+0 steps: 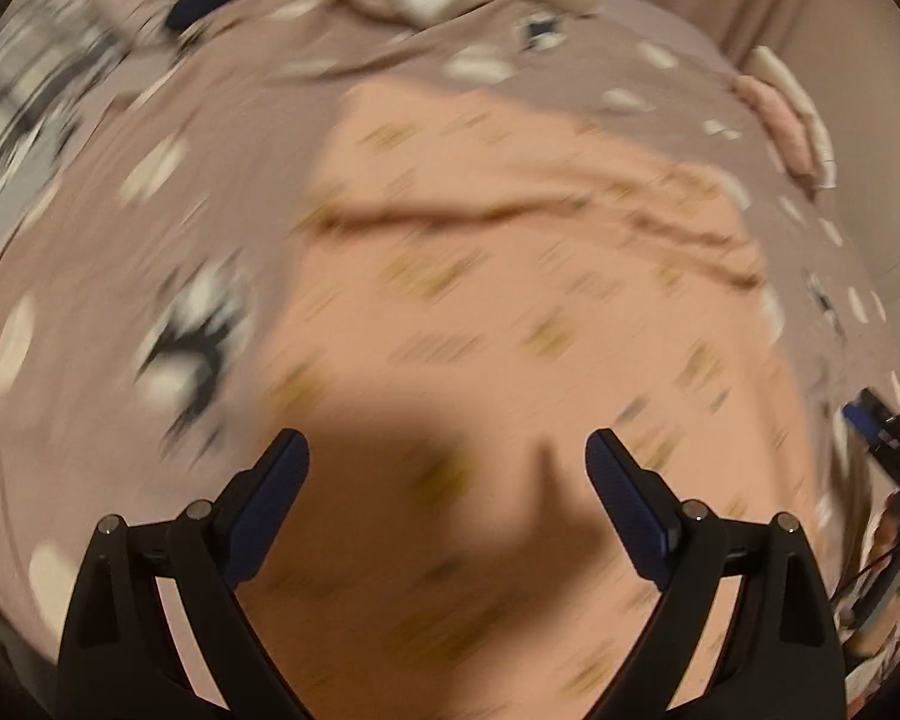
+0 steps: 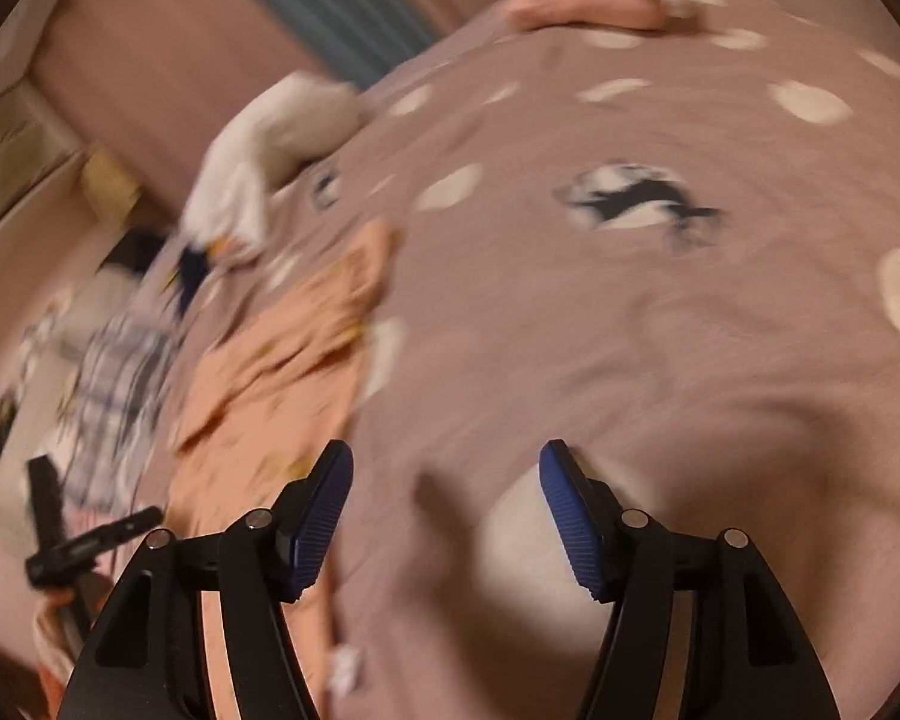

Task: Fold small clothes
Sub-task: 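Grasp the shirt hem with both tools and lift it toward the collar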

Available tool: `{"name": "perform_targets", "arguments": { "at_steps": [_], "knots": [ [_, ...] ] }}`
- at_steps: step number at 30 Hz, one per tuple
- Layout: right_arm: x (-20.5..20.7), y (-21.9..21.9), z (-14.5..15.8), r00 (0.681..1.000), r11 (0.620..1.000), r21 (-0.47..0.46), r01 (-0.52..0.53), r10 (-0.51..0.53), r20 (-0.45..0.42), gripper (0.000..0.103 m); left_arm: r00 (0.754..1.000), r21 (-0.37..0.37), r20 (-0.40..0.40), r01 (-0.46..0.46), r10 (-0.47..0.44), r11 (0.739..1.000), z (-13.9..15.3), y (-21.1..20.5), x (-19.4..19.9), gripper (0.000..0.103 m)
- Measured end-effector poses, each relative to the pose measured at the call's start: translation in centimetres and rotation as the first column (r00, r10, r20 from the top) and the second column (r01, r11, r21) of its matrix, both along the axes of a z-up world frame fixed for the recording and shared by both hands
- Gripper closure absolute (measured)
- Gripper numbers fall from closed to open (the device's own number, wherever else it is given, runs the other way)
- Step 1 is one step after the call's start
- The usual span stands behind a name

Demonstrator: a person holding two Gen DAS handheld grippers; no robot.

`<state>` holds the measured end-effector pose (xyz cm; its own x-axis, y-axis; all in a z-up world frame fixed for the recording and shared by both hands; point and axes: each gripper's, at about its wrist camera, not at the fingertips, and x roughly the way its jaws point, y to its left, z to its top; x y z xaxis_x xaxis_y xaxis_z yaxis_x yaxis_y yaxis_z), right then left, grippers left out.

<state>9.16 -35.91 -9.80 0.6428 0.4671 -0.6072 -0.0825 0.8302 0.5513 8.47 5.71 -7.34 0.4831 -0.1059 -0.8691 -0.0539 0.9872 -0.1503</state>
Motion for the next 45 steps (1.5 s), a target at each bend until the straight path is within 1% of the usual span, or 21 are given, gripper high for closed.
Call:
{"name": "perform_targets", "arguments": {
  "at_steps": [3,5,6,8,10,12,15,19,26,27,30,32,34,35,36,37,39,40,42,43,45],
  "knots": [
    [-2.0,2.7,0.1,0.989,0.989,0.011,-0.150,0.150,0.013,0.038,0.998,-0.002,-0.050,-0.047,0.047,0.999,-1.6,3.2,-3.1,0.009],
    [-3.0,3.7,-0.1,0.982,0.981,0.037,-0.189,0.189,0.002,0.038,0.996,-0.061,-0.070,-0.052,0.048,0.997,-2.6,4.7,-4.8,0.009],
    [-3.6,4.2,-0.3,0.978,0.976,0.060,-0.209,0.209,-0.009,0.038,0.998,-0.100,-0.047,-0.037,0.032,0.994,-3.0,5.1,-5.9,0.009],
    [-4.1,4.6,-0.6,0.973,0.971,0.088,-0.223,0.227,-0.032,0.038,1.000,-0.123,-0.001,-0.012,0.012,0.992,-2.8,5.2,-7.6,0.009],
    [-4.9,5.1,-1.3,0.964,0.966,0.108,-0.237,0.247,-0.094,0.038,1.000,-0.150,-0.006,0.018,-0.019,0.989,-2.9,4.9,-8.7,0.005],
    [-5.8,5.5,-1.7,0.956,0.961,0.111,-0.254,0.267,-0.124,0.038,0.999,-0.178,-0.006,0.030,-0.032,0.983,-3.0,4.7,-9.6,0.002],
    [-7.5,6.7,-2.6,0.934,0.946,0.120,-0.302,0.319,-0.160,0.038,0.998,-0.187,0.003,0.060,-0.061,0.981,-3.2,4.5,-10.7,0.002],
    [-8.9,7.5,-2.8,0.933,0.946,0.088,-0.313,0.323,-0.158,0.038,0.998,-0.258,0.008,0.068,-0.068,0.964,-3.3,4.6,-12.1,0.001],
    [-9.1,7.5,-2.9,0.945,0.957,0.082,-0.279,0.289,-0.154,0.038,0.994,-0.318,0.007,0.103,-0.106,0.943,-3.5,3.6,-13.2,0.002],
    [-9.1,7.6,-2.9,0.946,0.957,0.085,-0.277,0.287,-0.151,0.038,0.995,-0.340,0.002,0.095,-0.100,0.936,-3.6,3.7,-13.5,0.002],
    [-9.4,7.8,-3.1,0.949,0.957,0.088,-0.276,0.286,-0.136,0.038,0.995,-0.437,-0.015,0.086,-0.103,0.895,-3.9,3.8,-13.9,0.002],
    [-9.5,7.7,-3.2,0.951,0.959,0.095,-0.268,0.279,-0.132,0.038,0.994,-0.434,-0.009,0.093,-0.107,0.896,-3.9,3.6,-14.1,0.003],
    [-9.6,7.6,-3.3,0.956,0.964,0.092,-0.248,0.259,-0.137,0.046,0.994,-0.398,-0.013,0.098,-0.112,0.912,-3.7,3.2,-14.2,0.008],
    [-9.8,7.5,-3.3,0.958,0.967,0.081,-0.243,0.252,-0.138,0.049,0.994,-0.387,-0.017,0.092,-0.107,0.917,-3.6,3.2,-14.3,0.014],
    [-9.9,7.4,-3.3,0.961,0.971,0.058,-0.232,0.238,-0.139,0.058,0.995,-0.379,-0.025,0.078,-0.095,0.922,-3.6,3.3,-14.2,0.023],
    [-10.1,7.3,-3.3,0.963,0.973,0.044,-0.225,0.229,-0.141,0.069,0.996,-0.373,-0.040,0.056,-0.076,0.926,-3.7,3.6,-14.2,0.030],
    [-10.5,7.1,-3.4,0.966,0.976,0.015,-0.217,0.217,-0.141,0.080,0.998,-0.382,-0.047,0.021,-0.042,0.924,-3.8,4.6,-14.1,0.051],
    [-10.5,7.1,-3.6,0.967,0.977,0.011,-0.214,0.213,-0.140,0.084,0.998,-0.388,-0.051,0.010,-0.032,0.921,-4.0,4.8,-14.1,0.056],
    [-10.6,6.9,-3.8,0.971,0.981,0.009,-0.196,0.195,-0.138,0.090,0.998,-0.366,-0.063,-0.018,-0.006,0.930,-4.1,5.2,-14.3,0.078],
    [-10.6,7.0,-3.8,0.972,0.982,0.009,-0.190,0.190,-0.138,0.093,0.998,-0.349,-0.067,-0.027,0.004,0.937,-4.0,5.3,-14.4,0.083],
    [-10.5,7.2,-3.7,0.973,0.982,-0.006,-0.190,0.187,-0.137,0.095,0.998,-0.378,-0.069,-0.024,-0.002,0.926,-3.9,5.2,-14.6,0.098]
  ]
}}
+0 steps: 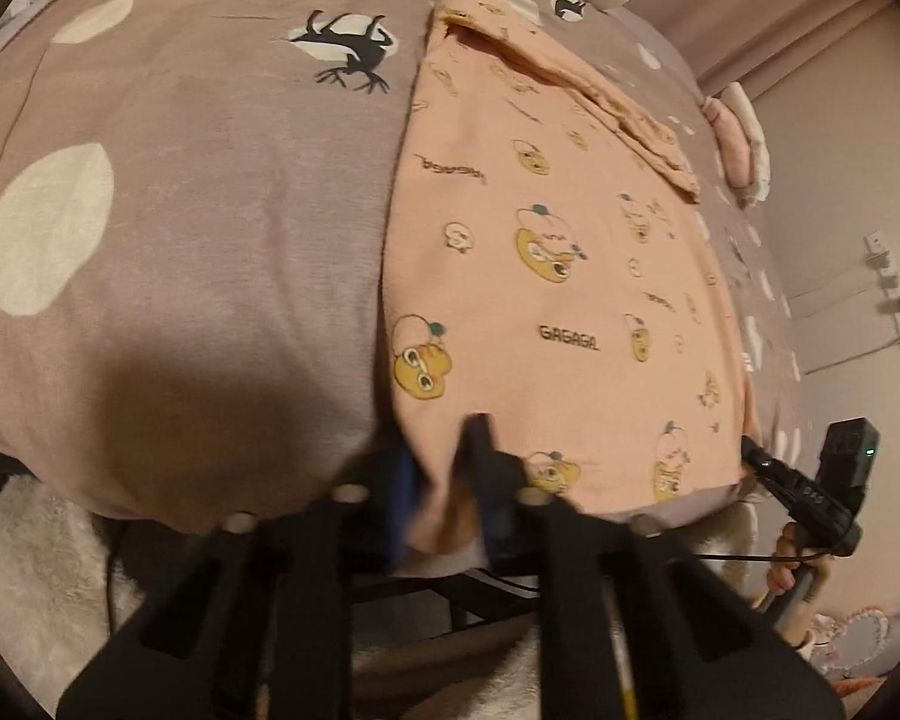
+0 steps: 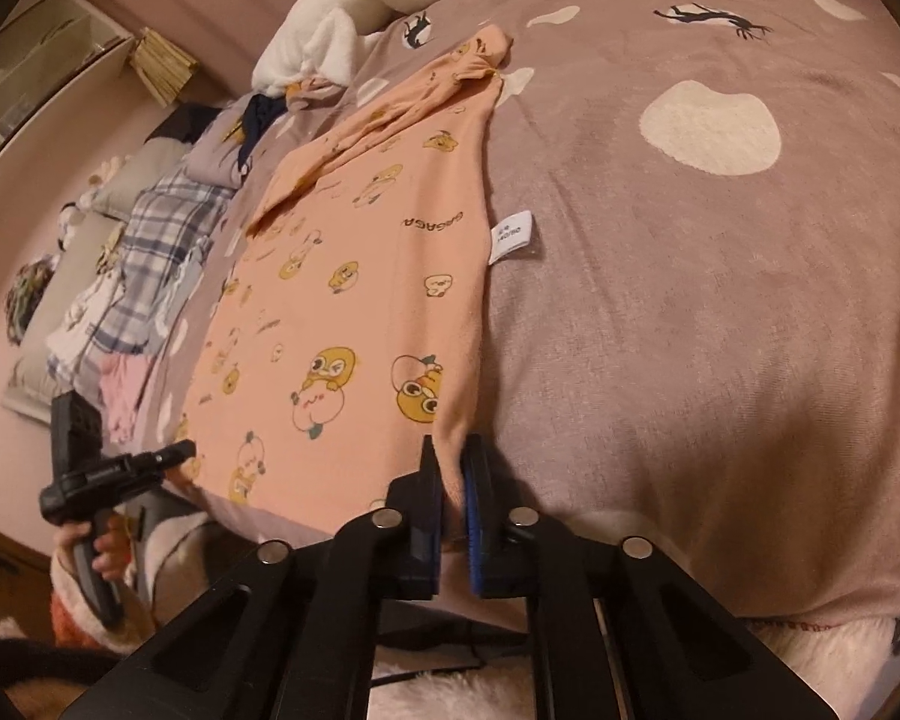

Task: Fold small clothes
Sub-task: 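Grasp the shirt hem with both tools and lift it toward the collar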

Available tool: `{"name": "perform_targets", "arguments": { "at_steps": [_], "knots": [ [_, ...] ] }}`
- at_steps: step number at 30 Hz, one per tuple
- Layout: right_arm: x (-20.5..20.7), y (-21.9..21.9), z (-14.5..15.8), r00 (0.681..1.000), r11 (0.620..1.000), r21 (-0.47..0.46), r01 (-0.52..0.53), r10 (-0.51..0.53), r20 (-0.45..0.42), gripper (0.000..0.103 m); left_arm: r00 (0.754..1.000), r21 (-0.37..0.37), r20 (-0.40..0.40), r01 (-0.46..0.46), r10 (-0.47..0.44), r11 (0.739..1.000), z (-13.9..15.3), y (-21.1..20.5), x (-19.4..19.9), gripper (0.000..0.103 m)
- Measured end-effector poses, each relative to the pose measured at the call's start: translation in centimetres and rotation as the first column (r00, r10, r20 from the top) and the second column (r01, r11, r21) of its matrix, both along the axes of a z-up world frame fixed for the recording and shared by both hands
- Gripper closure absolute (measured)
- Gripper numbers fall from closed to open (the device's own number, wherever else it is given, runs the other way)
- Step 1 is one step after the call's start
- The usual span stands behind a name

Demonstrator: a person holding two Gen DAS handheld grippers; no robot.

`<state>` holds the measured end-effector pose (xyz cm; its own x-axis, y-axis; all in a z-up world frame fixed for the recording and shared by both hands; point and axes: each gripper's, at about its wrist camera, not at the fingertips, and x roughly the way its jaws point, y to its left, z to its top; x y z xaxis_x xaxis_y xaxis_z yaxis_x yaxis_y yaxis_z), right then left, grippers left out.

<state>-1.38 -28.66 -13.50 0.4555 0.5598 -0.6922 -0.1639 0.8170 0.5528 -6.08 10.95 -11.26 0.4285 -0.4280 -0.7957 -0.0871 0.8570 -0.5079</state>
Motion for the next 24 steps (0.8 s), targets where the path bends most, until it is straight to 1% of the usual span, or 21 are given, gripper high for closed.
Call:
{"name": "perform_targets", "arguments": {
  "at_steps": [1,3,6,9,11,14,18,21,24],
  "knots": [
    [0.0,0.1,0.2,1.000,1.000,-0.006,-0.001,0.001,0.003,0.095,1.000,-0.037,-0.015,0.016,-0.016,0.999,-0.1,-0.1,0.0,0.097],
    [0.0,0.2,0.6,1.000,1.000,-0.006,-0.006,0.006,0.012,0.095,1.000,-0.057,-0.019,0.023,-0.024,0.998,0.0,-0.1,-0.1,0.097],
    [-0.3,0.3,1.6,0.999,1.000,-0.006,-0.015,0.015,0.050,0.096,1.000,-0.092,-0.014,0.027,-0.028,0.995,0.4,0.0,-0.2,0.097],
    [-0.4,0.1,2.2,0.998,1.000,0.017,-0.012,0.011,0.068,0.096,1.000,-0.149,-0.005,0.025,-0.026,0.988,1.0,0.4,0.0,0.097],
    [-0.2,0.0,2.3,0.997,0.998,0.055,-0.009,0.005,0.073,0.096,0.999,-0.175,0.016,0.050,-0.048,0.983,1.8,0.3,0.2,0.097],
    [0.5,-0.2,2.8,0.996,0.993,0.118,-0.005,-0.006,0.094,0.096,0.997,-0.193,0.051,0.063,-0.054,0.979,2.8,0.1,0.9,0.097],
    [2.0,0.1,4.3,0.990,0.985,0.171,-0.017,-0.008,0.141,0.096,0.995,-0.269,0.091,0.058,-0.035,0.961,4.3,0.3,2.6,0.097],
    [3.9,0.2,5.6,0.984,0.982,0.190,-0.017,-0.016,0.175,0.096,0.990,-0.252,0.138,0.071,-0.037,0.965,6.0,-0.1,4.6,0.097],
    [6.0,0.2,6.7,0.977,0.980,0.198,-0.011,-0.032,0.210,0.096,0.985,-0.298,0.172,0.073,-0.022,0.952,6.9,0.0,7.1,0.097]
  ]
}}
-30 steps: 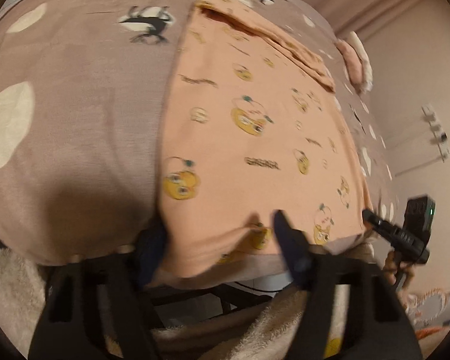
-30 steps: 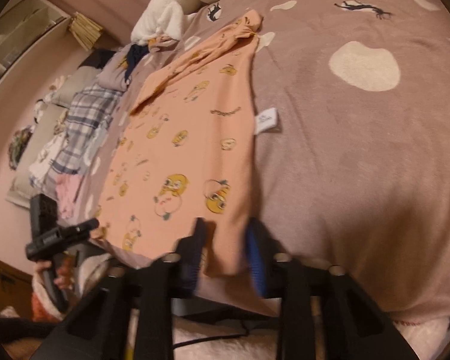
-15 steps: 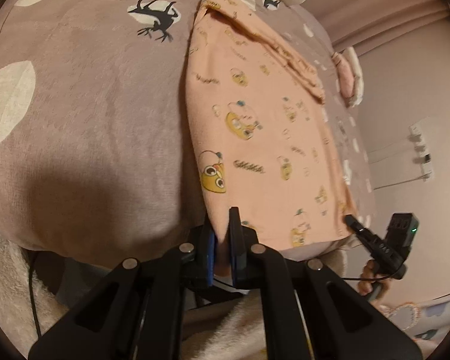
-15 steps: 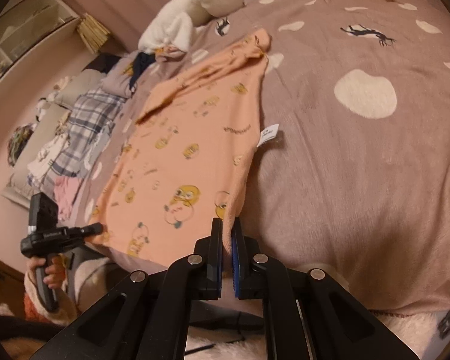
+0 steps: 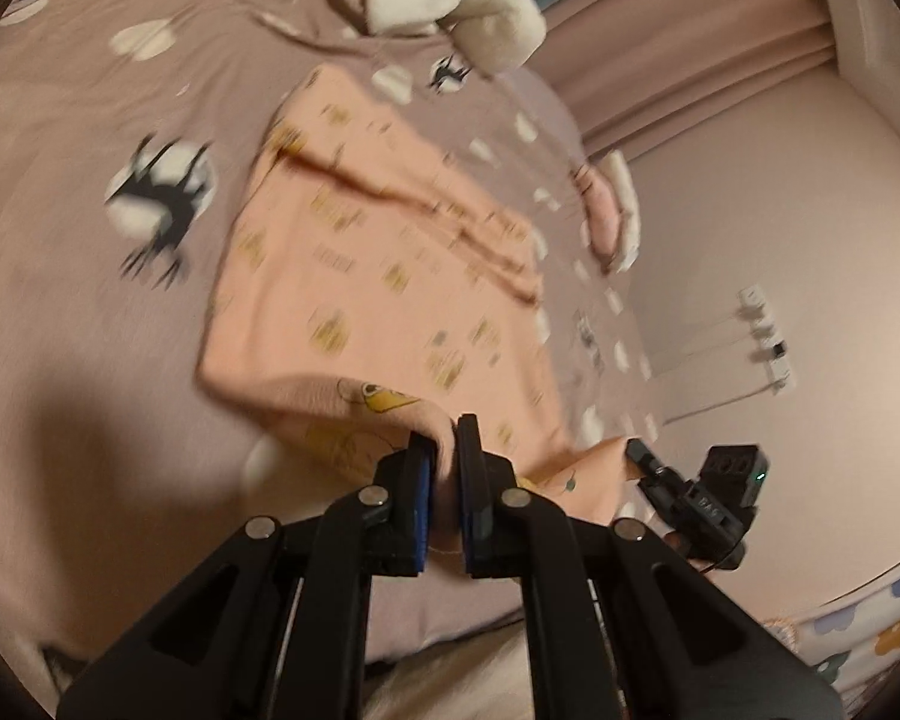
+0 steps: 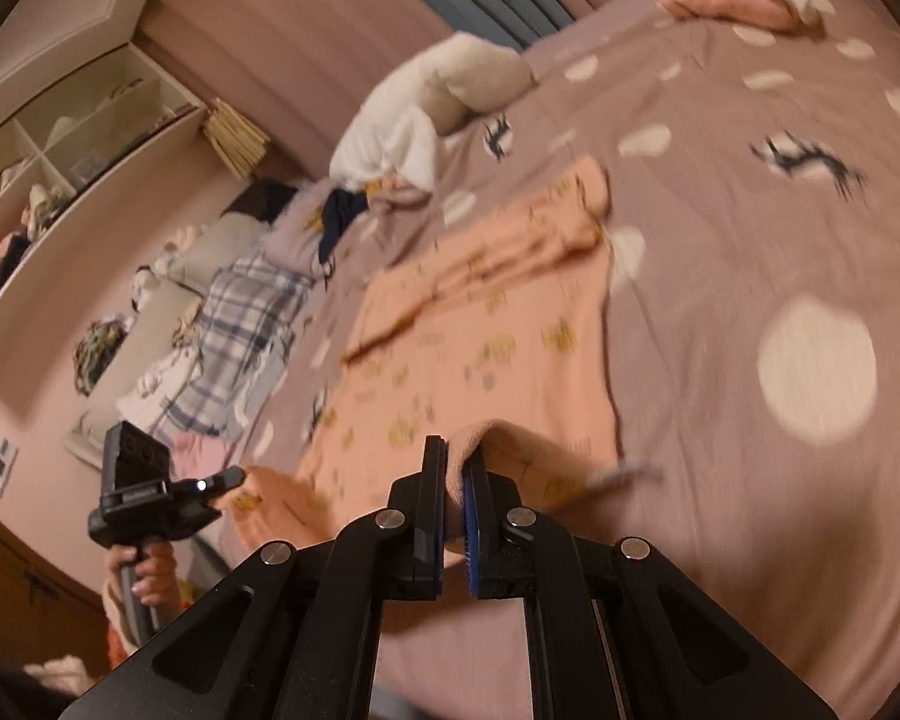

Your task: Fold small clothes

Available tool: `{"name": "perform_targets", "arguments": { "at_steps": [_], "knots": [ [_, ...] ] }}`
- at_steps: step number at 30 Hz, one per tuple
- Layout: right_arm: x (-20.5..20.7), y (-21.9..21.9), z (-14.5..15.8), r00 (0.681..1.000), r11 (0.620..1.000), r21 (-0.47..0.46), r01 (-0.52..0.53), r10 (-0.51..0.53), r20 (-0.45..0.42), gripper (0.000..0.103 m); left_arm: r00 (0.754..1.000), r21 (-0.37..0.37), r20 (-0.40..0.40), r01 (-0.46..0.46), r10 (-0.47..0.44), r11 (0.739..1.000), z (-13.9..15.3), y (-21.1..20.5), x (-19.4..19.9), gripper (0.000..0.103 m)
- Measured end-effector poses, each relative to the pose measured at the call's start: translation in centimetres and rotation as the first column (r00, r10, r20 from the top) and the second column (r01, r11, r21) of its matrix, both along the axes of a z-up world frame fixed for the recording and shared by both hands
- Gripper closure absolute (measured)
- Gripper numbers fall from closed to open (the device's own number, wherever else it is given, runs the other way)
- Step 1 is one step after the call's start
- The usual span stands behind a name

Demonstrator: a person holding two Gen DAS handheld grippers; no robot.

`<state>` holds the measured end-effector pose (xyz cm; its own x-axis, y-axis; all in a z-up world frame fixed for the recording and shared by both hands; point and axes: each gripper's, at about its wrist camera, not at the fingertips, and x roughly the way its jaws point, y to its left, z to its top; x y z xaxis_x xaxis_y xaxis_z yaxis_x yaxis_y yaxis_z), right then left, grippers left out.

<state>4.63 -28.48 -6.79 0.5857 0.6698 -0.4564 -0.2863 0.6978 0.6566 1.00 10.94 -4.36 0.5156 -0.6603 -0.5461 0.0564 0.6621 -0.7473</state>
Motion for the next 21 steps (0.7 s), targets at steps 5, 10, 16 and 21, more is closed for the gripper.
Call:
{"name": "perform_targets", "arguments": {
  "at_steps": [5,10,16,21],
  "knots": [
    [3.4,-0.1,1.5,1.000,1.000,0.019,0.016,-0.016,0.027,0.096,0.998,-0.072,0.033,-0.043,0.046,0.996,0.9,1.0,4.3,0.097],
    [7.0,0.2,3.5,0.997,1.000,0.014,0.019,-0.020,0.071,0.096,0.993,-0.119,0.053,-0.096,0.102,0.988,2.1,2.9,9.0,0.097],
    [11.9,-0.1,3.8,0.996,0.998,0.032,0.045,-0.048,0.069,0.096,0.992,-0.134,0.063,-0.103,0.112,0.986,2.8,2.9,14.8,0.097],
    [16.3,0.2,3.6,0.998,0.998,0.032,0.048,-0.049,0.050,0.096,0.988,-0.166,0.044,-0.141,0.150,0.976,1.8,3.8,19.6,0.097]
  ]
}}
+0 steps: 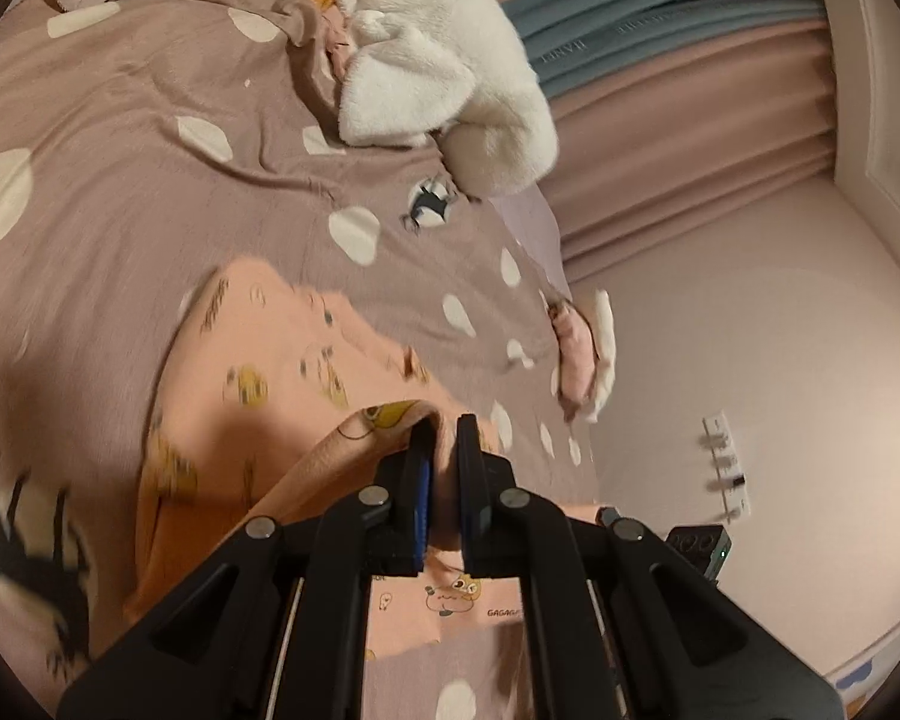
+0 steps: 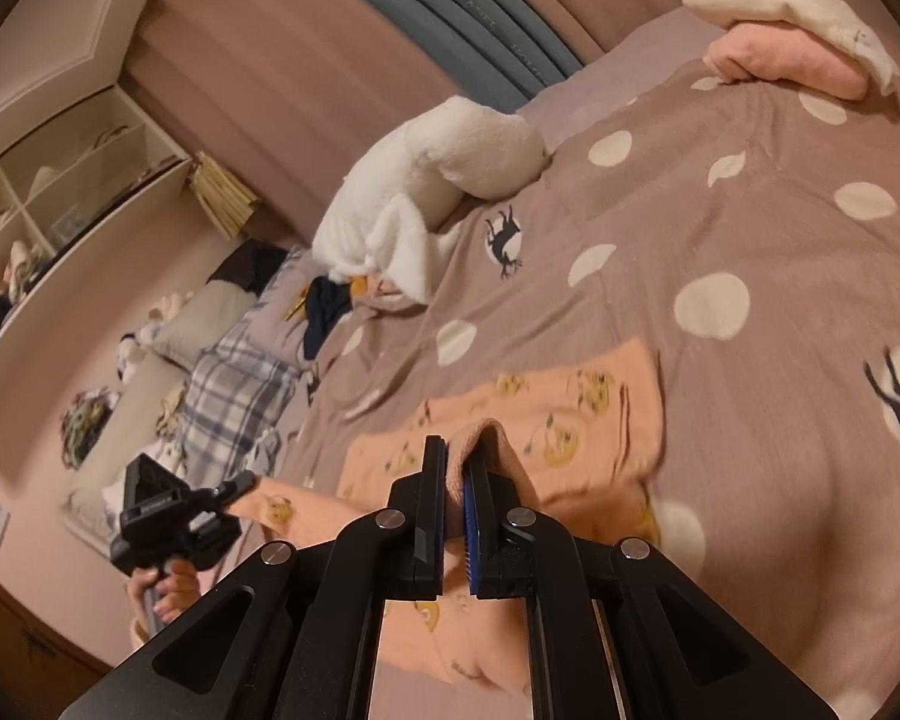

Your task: Fold small clothes

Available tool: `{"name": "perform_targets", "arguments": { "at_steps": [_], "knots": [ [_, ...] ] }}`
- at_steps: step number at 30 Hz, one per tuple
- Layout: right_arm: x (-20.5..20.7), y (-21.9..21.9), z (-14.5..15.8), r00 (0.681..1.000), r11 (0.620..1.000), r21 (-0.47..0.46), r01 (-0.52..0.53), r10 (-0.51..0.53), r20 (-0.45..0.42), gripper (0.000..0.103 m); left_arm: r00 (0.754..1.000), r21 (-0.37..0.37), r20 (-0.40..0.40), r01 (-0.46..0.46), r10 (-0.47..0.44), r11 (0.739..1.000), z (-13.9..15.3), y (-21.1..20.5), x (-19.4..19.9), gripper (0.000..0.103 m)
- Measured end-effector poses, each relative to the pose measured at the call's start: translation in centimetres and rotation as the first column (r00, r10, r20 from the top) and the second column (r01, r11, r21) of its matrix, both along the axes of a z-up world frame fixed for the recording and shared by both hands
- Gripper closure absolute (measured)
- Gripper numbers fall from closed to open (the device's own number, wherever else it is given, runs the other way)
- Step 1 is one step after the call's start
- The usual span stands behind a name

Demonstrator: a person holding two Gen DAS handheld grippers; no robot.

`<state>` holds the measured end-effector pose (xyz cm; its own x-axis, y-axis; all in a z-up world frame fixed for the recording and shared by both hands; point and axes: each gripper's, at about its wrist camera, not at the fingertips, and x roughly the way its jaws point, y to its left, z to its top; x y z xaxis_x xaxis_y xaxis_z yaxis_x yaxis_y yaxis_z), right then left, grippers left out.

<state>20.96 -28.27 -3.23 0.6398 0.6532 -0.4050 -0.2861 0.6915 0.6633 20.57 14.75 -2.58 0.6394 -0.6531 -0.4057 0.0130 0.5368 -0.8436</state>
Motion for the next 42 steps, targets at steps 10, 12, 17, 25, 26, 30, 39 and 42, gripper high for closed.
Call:
{"name": "perform_targets", "arguments": {
  "at_steps": [10,12,17,25,26,30,39,42],
  "knots": [
    [6.8,-0.1,-4.4,0.993,0.999,-0.012,0.039,-0.040,-0.115,0.096,0.989,0.002,-0.119,-0.085,0.085,0.996,-5.9,2.1,5.4,0.098],
    [7.8,-0.3,-5.2,0.988,0.999,-0.030,0.035,-0.039,-0.147,0.096,0.986,0.005,-0.142,-0.092,0.092,0.996,-6.6,2.5,6.1,0.098],
    [9.6,-0.7,-6.1,0.976,0.995,-0.064,0.072,-0.084,-0.201,0.095,0.975,0.023,-0.177,-0.132,0.134,0.991,-7.6,3.1,7.8,0.098],
    [9.5,-1.0,-3.9,0.976,0.961,-0.252,0.118,-0.160,-0.150,0.079,0.950,0.020,-0.172,-0.262,0.262,0.965,-6.4,5.5,6.8,0.025],
    [8.9,-1.0,-3.6,0.980,0.965,-0.242,0.098,-0.136,-0.146,0.076,0.953,0.038,-0.149,-0.260,0.263,0.965,-5.8,5.7,6.4,0.025],
    [6.7,1.2,-2.5,0.993,0.954,-0.300,-0.013,-0.023,-0.117,0.070,0.977,0.187,-0.135,-0.140,0.167,0.972,-3.6,4.3,5.0,0.023],
    [7.3,9.7,-5.2,0.944,0.907,-0.296,-0.299,0.235,-0.231,0.070,0.971,0.140,-0.100,0.232,-0.219,0.963,-4.4,-4.9,5.9,0.023],
    [9.6,11.8,-6.3,0.929,0.889,-0.307,-0.340,0.265,-0.260,0.070,0.962,0.118,-0.165,0.237,-0.216,0.964,-7.0,-5.6,9.2,0.025]
  ]
}}
